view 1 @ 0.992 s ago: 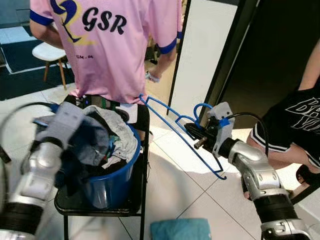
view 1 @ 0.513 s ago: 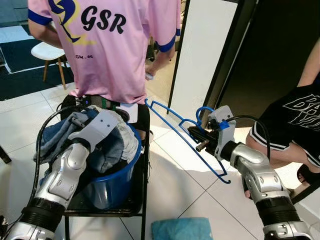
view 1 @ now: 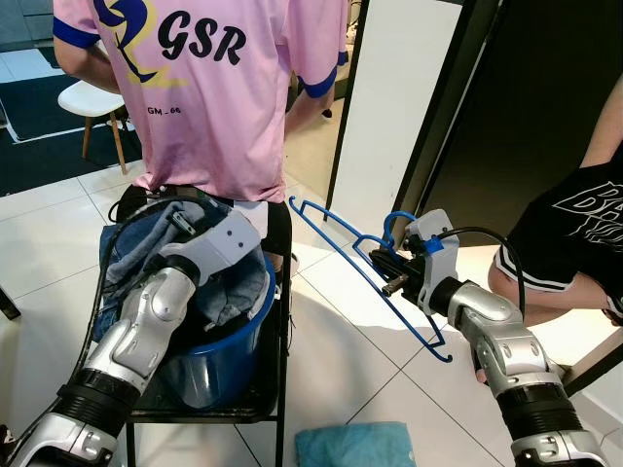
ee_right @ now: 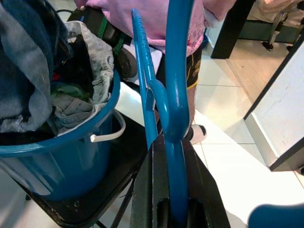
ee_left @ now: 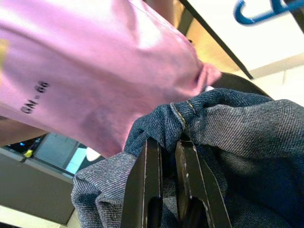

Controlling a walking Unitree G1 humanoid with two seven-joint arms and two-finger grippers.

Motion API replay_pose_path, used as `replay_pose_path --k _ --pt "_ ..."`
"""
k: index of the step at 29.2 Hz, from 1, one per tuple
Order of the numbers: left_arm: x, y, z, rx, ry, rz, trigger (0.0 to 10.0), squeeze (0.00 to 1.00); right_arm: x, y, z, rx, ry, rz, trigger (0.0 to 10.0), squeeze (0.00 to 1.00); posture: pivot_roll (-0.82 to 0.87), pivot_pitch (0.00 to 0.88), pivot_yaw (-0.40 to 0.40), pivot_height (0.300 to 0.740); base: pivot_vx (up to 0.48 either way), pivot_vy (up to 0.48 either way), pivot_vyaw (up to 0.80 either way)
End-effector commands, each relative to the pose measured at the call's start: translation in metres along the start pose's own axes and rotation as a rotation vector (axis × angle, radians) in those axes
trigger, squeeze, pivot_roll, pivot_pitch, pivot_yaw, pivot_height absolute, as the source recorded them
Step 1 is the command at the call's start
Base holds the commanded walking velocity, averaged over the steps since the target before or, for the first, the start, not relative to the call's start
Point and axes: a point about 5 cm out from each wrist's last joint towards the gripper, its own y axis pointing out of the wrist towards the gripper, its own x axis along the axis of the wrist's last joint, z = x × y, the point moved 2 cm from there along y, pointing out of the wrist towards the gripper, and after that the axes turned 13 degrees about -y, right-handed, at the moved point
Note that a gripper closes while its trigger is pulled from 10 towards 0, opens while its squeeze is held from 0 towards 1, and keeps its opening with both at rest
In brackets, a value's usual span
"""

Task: Hang hanger

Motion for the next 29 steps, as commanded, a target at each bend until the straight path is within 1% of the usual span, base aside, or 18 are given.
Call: replay_pose_path --k 1,3,5,6,7,8,11,13,15,18,19,20,23,24,25,26,27,29 --pt "0.001 0.0 -0.012 -0.057 0.014 -0.015 10.0 0.0 -0.003 -0.003 -0.006 -0.021 0.004 0.023 10.0 0.0 0.08 0.0 -0.043 0.74 0.0 0.0 0.0" --pt "-0.007 -0.003 -0.021 -0.103 0.013 0.008 10.0 0.0 -0.003 -0.003 -0.006 -0.023 0.004 0.026 10.0 0.0 0.08 0.0 -0.043 0.74 0.0 0.0 0.0" --pt "-0.01 -0.004 -0.024 -0.118 0.01 0.016 10.0 0.0 -0.004 -0.003 -0.006 -0.023 0.003 0.027 10.0 0.0 0.08 0.0 -0.043 0.74 0.0 0.0 0.0" --pt "-0.013 -0.005 -0.026 -0.135 0.01 0.025 10.0 0.79 -0.004 -0.004 -0.006 -0.024 0.002 0.028 10.0 0.0 0.08 0.0 -0.042 0.74 0.0 0.0 0.0" --pt "-0.013 -0.005 -0.026 -0.135 0.01 0.025 10.0 0.79 -0.004 -0.004 -0.006 -0.024 0.002 0.028 10.0 0.0 0.08 0.0 -0.042 0.74 0.0 0.0 0.0" --pt "-0.016 -0.007 -0.029 -0.157 0.014 0.036 10.0 1.0 -0.004 -0.004 -0.006 -0.025 0.001 0.029 10.0 0.0 0.08 0.0 -0.043 0.74 0.0 0.0 0.0" --pt "-0.021 -0.008 -0.03 -0.184 0.025 0.049 10.0 1.0 -0.004 -0.004 -0.007 -0.026 0.001 0.03 10.0 0.0 0.08 0.0 -0.042 0.74 0.0 0.0 0.0" --pt "-0.021 -0.008 -0.03 -0.184 0.025 0.049 10.0 1.0 -0.004 -0.004 -0.007 -0.026 0.001 0.03 10.0 0.0 0.08 0.0 -0.042 0.74 0.0 0.0 0.0" --pt "-0.023 -0.009 -0.028 -0.198 0.04 0.055 10.0 1.0 -0.004 -0.004 -0.007 -0.028 0.0 0.031 10.0 0.0 0.08 0.0 -0.043 0.74 0.0 0.0 0.0" --pt "-0.031 -0.012 -0.01 -0.193 0.094 0.075 10.0 1.0 -0.004 -0.004 -0.009 -0.032 -0.001 0.031 10.0 0.0 0.08 0.0 -0.044 0.74 0.0 0.0 0.0" --pt "-0.032 -0.013 0.0 -0.177 0.11 0.08 10.0 1.0 -0.004 -0.004 -0.009 -0.033 -0.001 0.031 10.0 0.0 0.08 0.0 -0.044 0.74 0.0 0.0 0.0" --pt "-0.032 -0.014 0.007 -0.167 0.12 0.083 10.0 1.0 -0.004 -0.004 -0.009 -0.033 -0.002 0.03 10.0 0.0 0.08 0.0 -0.044 0.74 0.0 0.0 0.0" --pt "-0.032 -0.014 0.007 -0.167 0.12 0.083 10.0 1.0 -0.004 -0.004 -0.009 -0.033 -0.002 0.03 10.0 0.0 0.08 0.0 -0.044 0.74 0.0 0.0 0.0" --pt "-0.029 -0.014 0.018 -0.144 0.107 0.075 10.0 1.0 -0.003 -0.004 -0.009 -0.034 -0.003 0.029 10.0 0.0 0.08 0.0 -0.044 0.74 0.0 0.0 0.0" --pt "-0.016 -0.016 0.035 -0.106 0.015 0.029 10.0 1.0 -0.003 -0.004 -0.009 -0.035 -0.003 0.029 10.0 0.0 0.08 0.0 -0.046 0.74 0.0 0.0 0.0" --pt "-0.005 -0.018 0.047 -0.085 -0.059 -0.012 10.0 1.0 -0.003 -0.004 -0.009 -0.036 -0.002 0.028 10.0 0.0 0.08 0.0 -0.046 0.74 0.0 0.0 0.0" --pt "-0.005 -0.018 0.047 -0.085 -0.059 -0.012 10.0 1.0 -0.003 -0.004 -0.009 -0.036 -0.002 0.028 10.0 0.0 0.08 0.0 -0.046 0.74 0.0 0.0 0.0" --pt "0.014 -0.025 0.069 -0.024 -0.162 -0.107 10.0 1.0 -0.003 -0.003 -0.009 -0.035 -0.002 0.027 10.0 0.0 0.09 0.0 -0.049 0.74 0.0 0.0 0.0"
